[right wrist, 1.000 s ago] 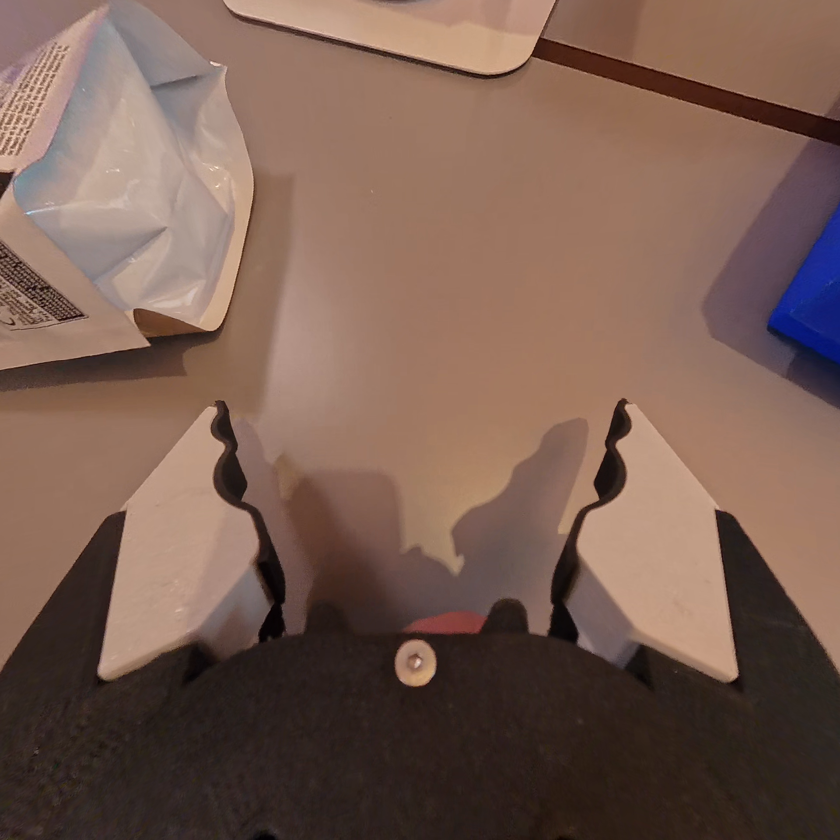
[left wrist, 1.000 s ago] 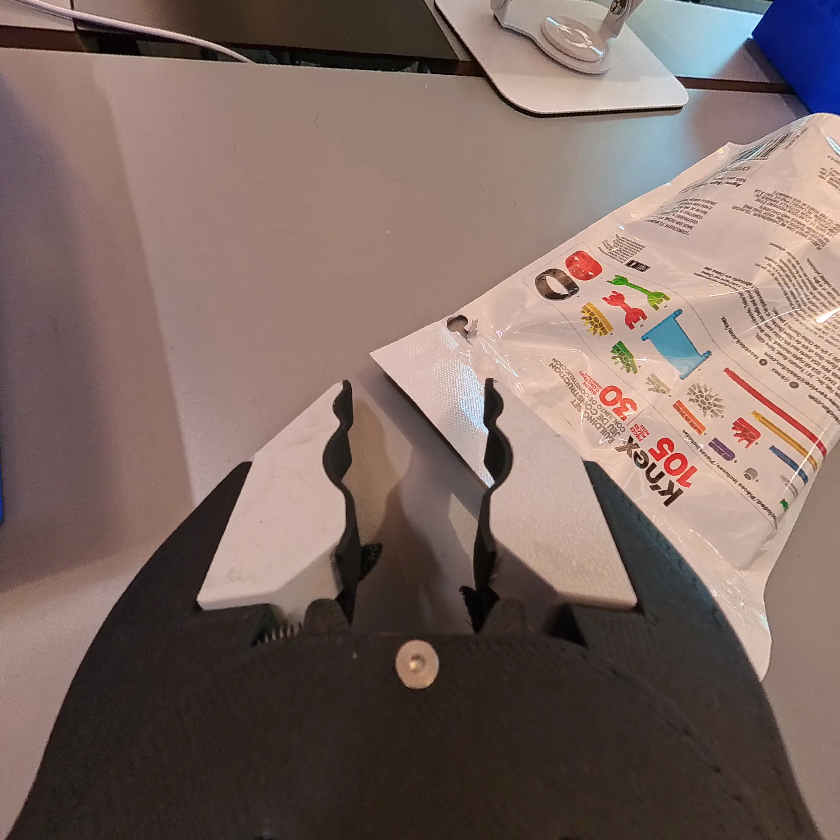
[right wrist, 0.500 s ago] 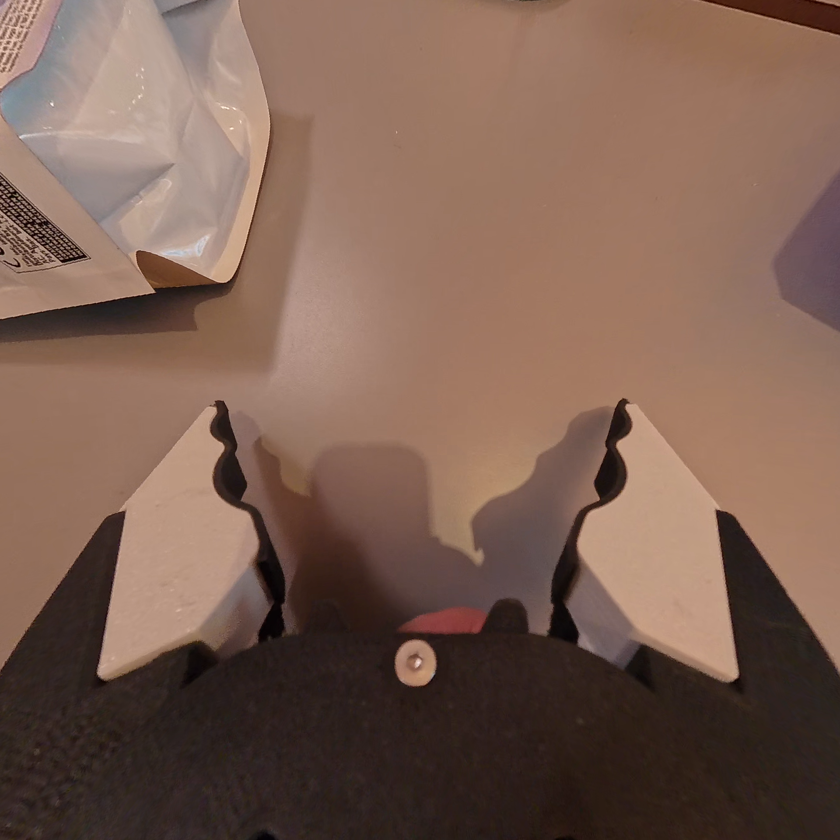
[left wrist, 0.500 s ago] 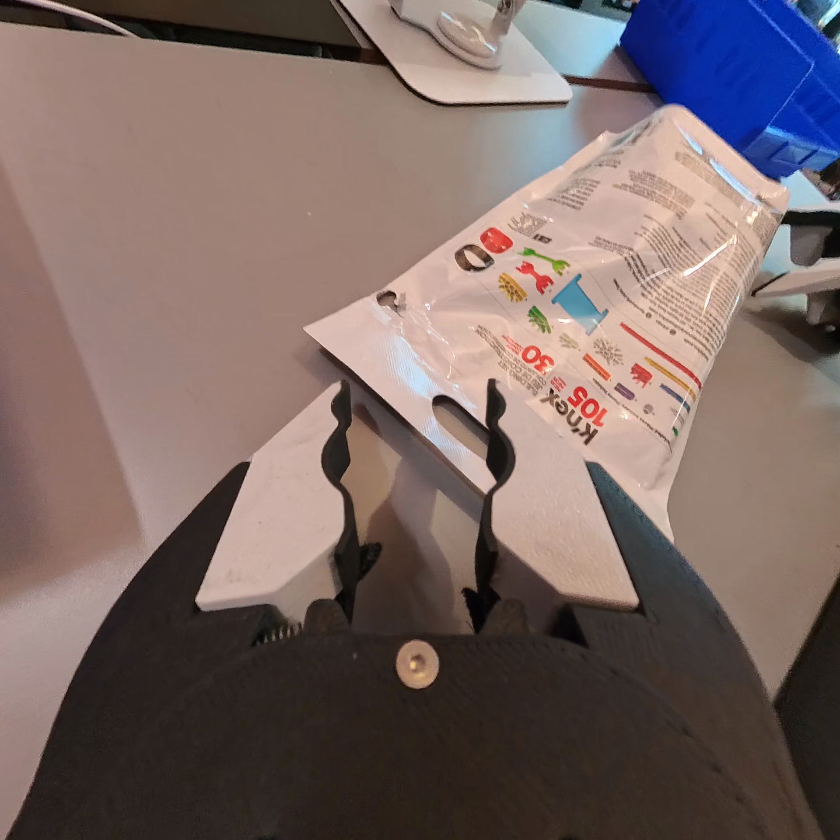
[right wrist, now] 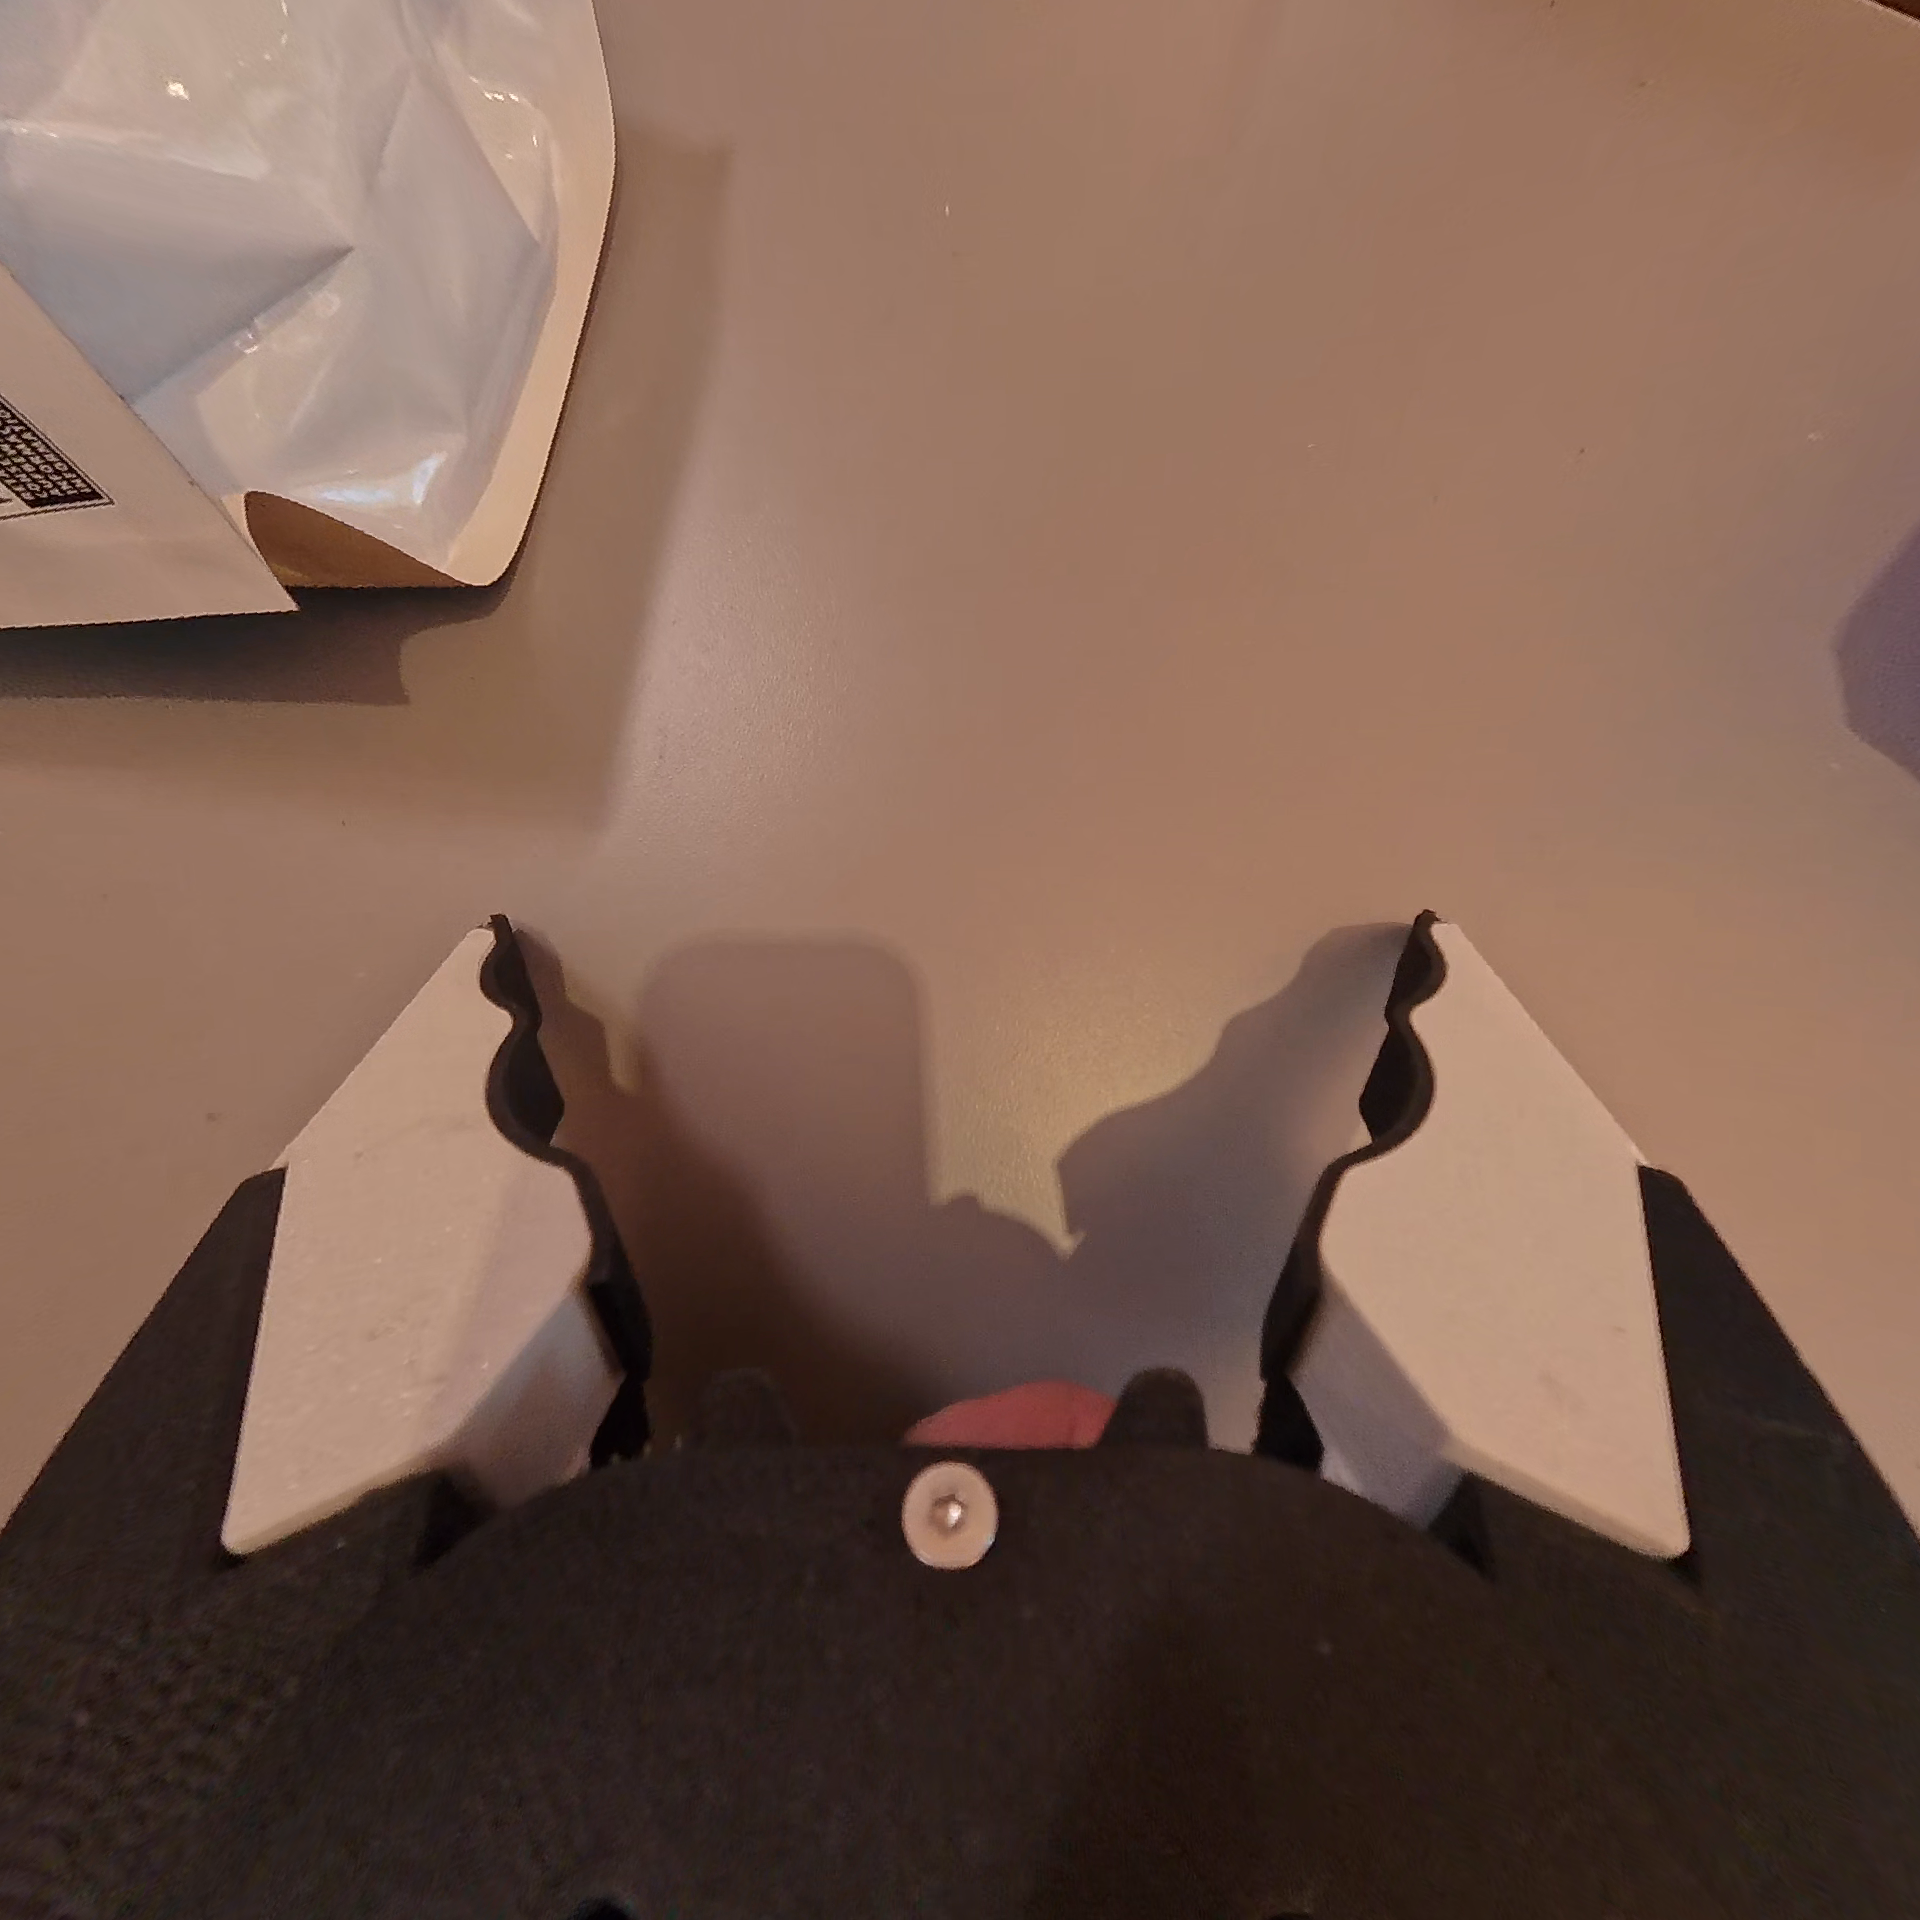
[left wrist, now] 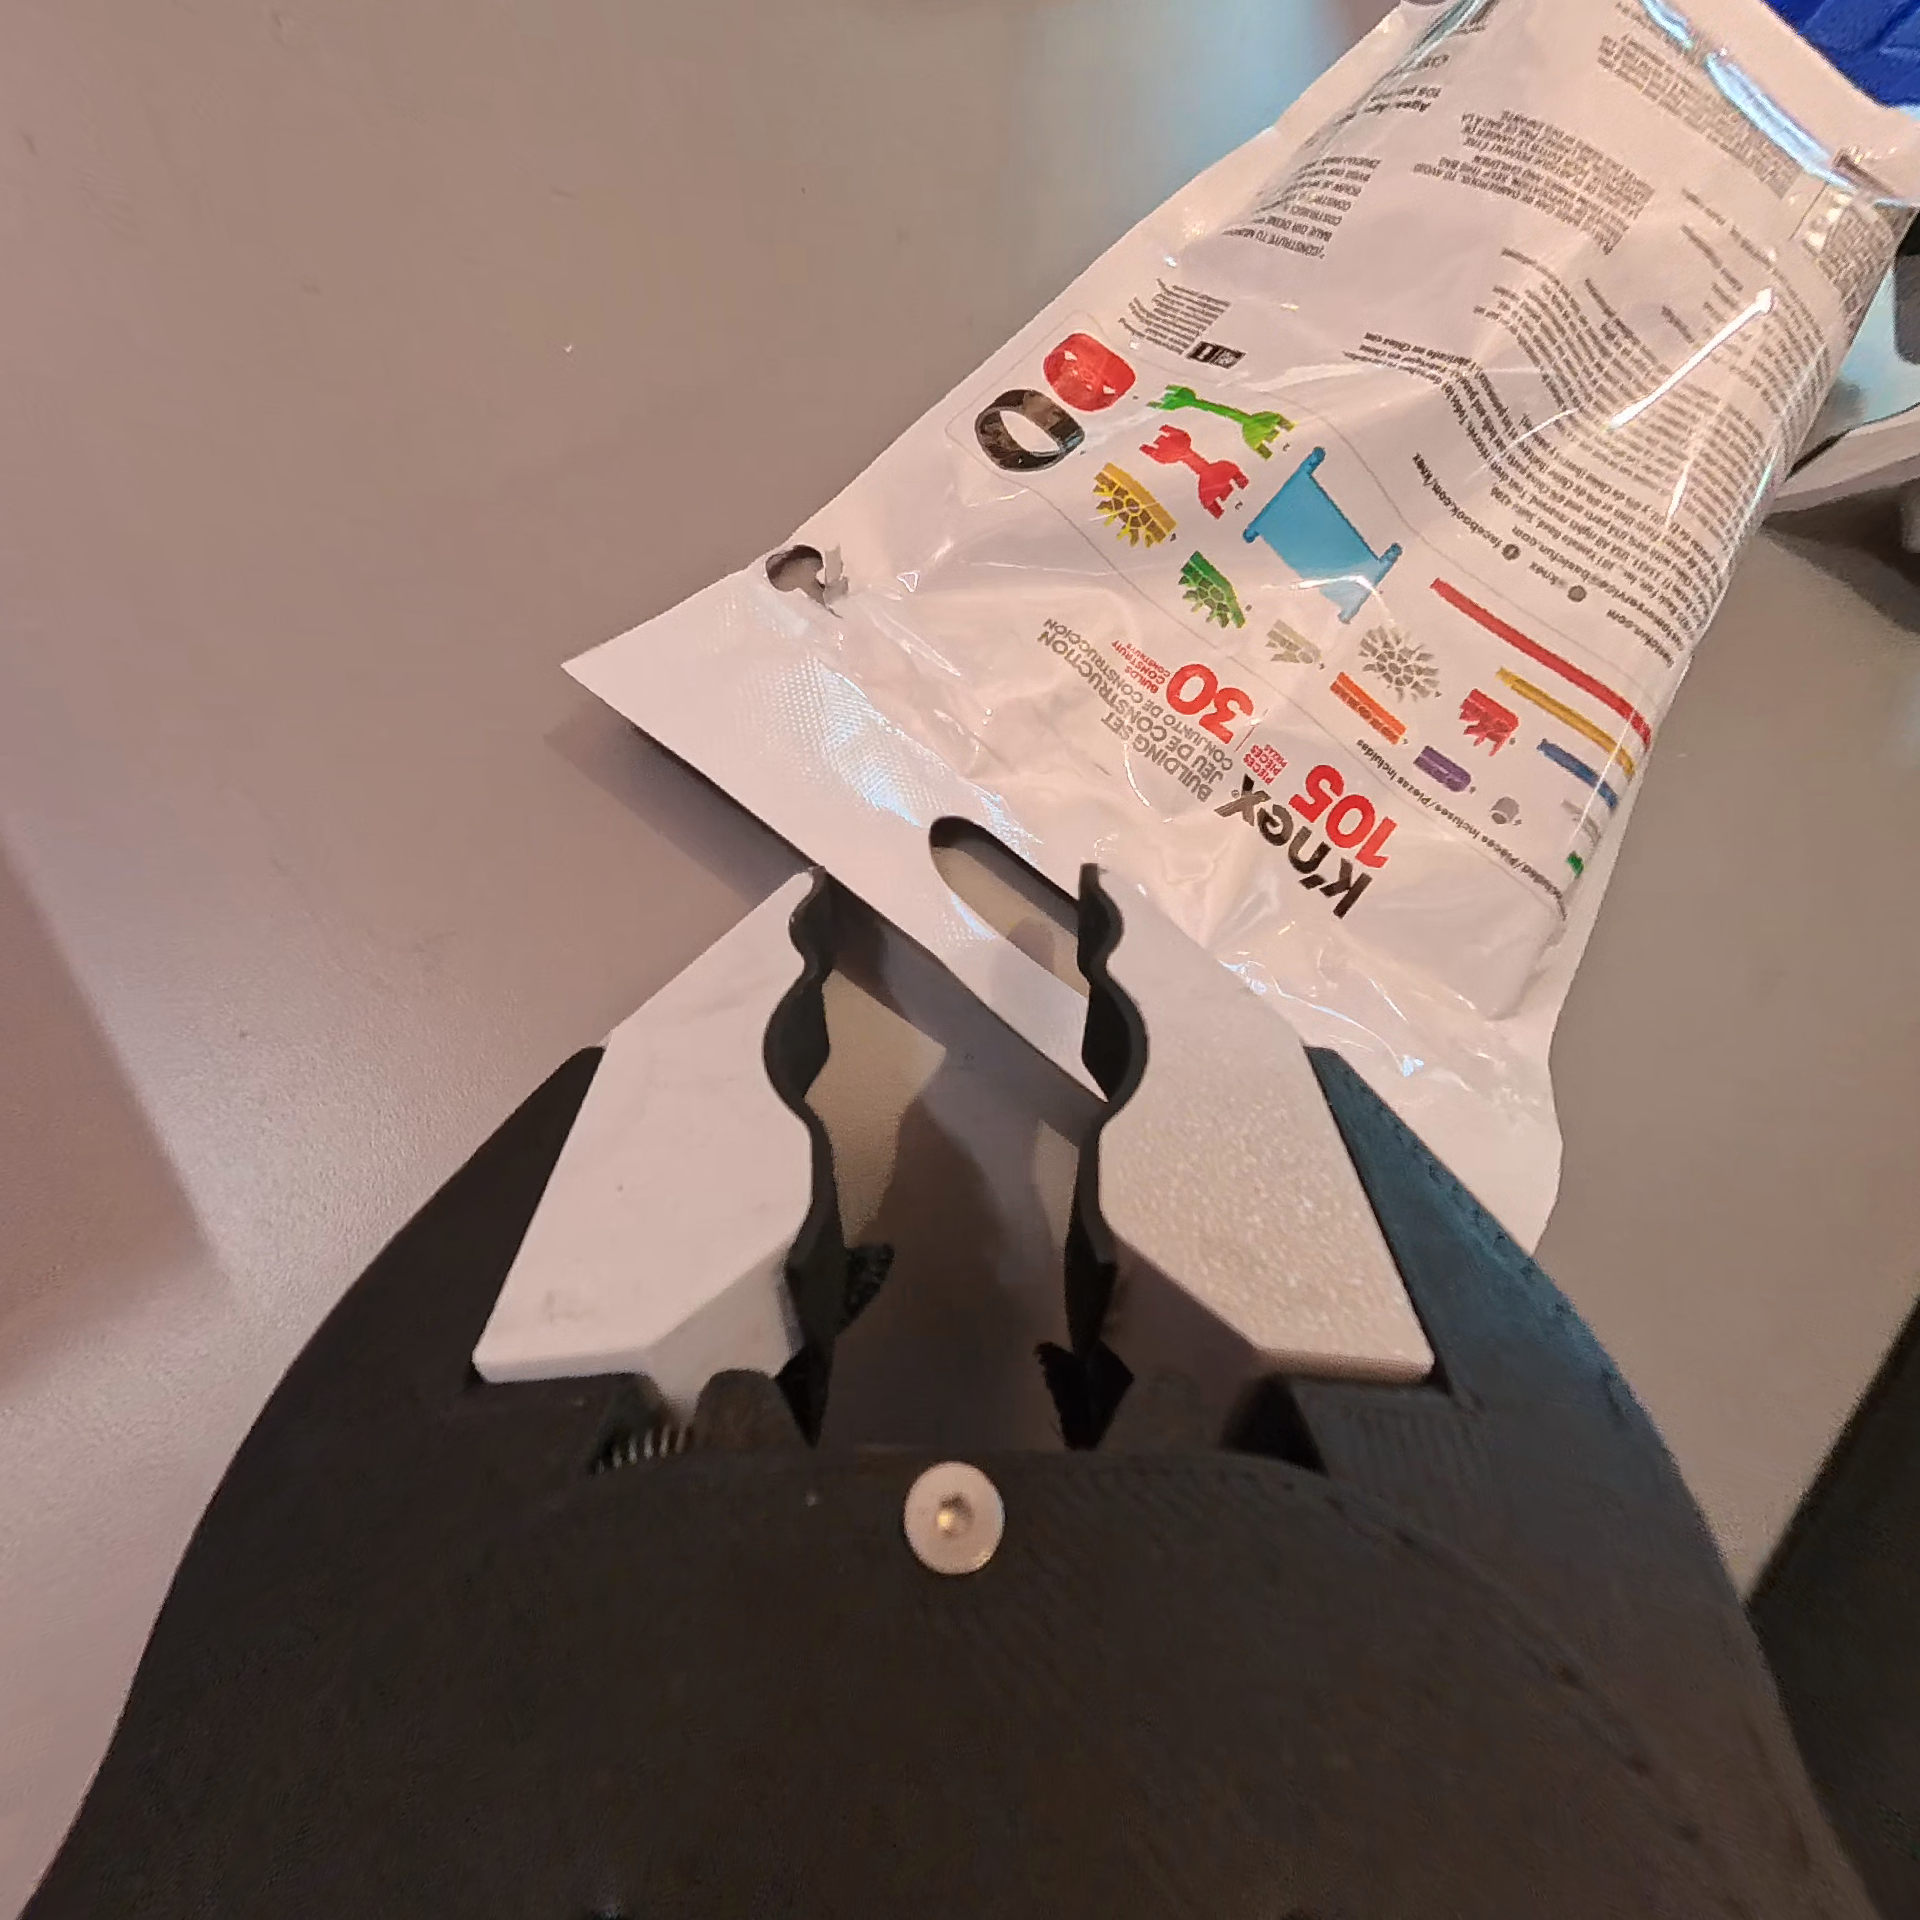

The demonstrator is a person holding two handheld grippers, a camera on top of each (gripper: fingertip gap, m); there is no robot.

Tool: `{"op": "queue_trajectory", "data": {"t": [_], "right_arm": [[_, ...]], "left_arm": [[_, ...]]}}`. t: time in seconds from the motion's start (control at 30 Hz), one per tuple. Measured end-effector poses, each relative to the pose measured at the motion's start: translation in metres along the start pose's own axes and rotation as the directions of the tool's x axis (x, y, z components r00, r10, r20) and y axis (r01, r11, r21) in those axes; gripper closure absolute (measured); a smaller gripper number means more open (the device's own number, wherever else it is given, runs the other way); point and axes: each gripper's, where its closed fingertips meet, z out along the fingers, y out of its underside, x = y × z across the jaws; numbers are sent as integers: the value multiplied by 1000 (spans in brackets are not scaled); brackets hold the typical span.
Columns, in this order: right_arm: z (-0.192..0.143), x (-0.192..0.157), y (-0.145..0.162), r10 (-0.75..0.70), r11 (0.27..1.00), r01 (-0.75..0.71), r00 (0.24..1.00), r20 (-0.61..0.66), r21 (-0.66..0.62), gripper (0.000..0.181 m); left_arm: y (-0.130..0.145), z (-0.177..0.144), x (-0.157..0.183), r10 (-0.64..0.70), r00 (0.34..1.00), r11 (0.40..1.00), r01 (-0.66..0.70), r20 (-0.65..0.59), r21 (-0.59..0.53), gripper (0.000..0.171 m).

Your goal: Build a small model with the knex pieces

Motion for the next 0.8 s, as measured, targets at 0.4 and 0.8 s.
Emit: {"op": "queue_trajectory", "data": {"t": [0.4, 0.8], "right_arm": [[-69, -116, -128, -302, 904, 215, 933, 197, 370, 135], [78, -297, -193, -595, 795, 552, 632, 496, 251, 152]], "left_arm": [[-40, -6, 7, 334, 937, 942, -334, 100, -17, 100], [-26, 42, -12, 324, 946, 933, -320, -7, -164, 92]]}}
